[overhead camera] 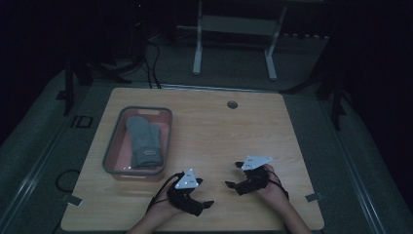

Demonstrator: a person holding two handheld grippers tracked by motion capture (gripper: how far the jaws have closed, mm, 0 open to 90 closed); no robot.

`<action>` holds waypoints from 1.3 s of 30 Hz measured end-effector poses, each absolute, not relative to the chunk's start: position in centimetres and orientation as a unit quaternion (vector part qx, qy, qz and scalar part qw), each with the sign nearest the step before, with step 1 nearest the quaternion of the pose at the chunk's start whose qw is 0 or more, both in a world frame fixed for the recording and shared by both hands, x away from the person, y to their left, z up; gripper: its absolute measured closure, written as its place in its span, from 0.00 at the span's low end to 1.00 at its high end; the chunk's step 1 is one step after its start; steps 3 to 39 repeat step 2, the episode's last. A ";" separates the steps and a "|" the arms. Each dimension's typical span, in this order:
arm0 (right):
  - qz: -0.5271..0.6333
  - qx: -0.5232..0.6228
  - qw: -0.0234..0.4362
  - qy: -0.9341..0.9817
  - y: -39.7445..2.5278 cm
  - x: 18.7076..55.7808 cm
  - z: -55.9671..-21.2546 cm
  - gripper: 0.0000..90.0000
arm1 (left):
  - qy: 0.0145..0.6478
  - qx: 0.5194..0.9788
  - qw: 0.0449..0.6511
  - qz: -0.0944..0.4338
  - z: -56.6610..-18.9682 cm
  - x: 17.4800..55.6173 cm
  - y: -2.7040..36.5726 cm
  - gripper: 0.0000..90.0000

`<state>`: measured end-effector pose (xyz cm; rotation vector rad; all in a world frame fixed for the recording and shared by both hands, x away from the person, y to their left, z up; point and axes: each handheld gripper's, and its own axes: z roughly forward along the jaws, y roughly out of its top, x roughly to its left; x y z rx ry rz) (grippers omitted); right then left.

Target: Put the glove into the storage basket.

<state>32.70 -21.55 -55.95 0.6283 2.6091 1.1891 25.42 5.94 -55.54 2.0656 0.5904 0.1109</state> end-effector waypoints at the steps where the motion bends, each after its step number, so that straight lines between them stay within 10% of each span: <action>1: 0.400 0.210 0.105 0.886 -21.5 32.7 -56.0 0.16 | 0.242 0.844 0.476 0.045 -55.5 25.4 5.9 0.16; 39: 0.397 0.210 0.106 0.887 -21.5 32.7 -56.0 0.16 | 0.243 0.844 0.476 0.044 -55.6 25.4 6.0 0.16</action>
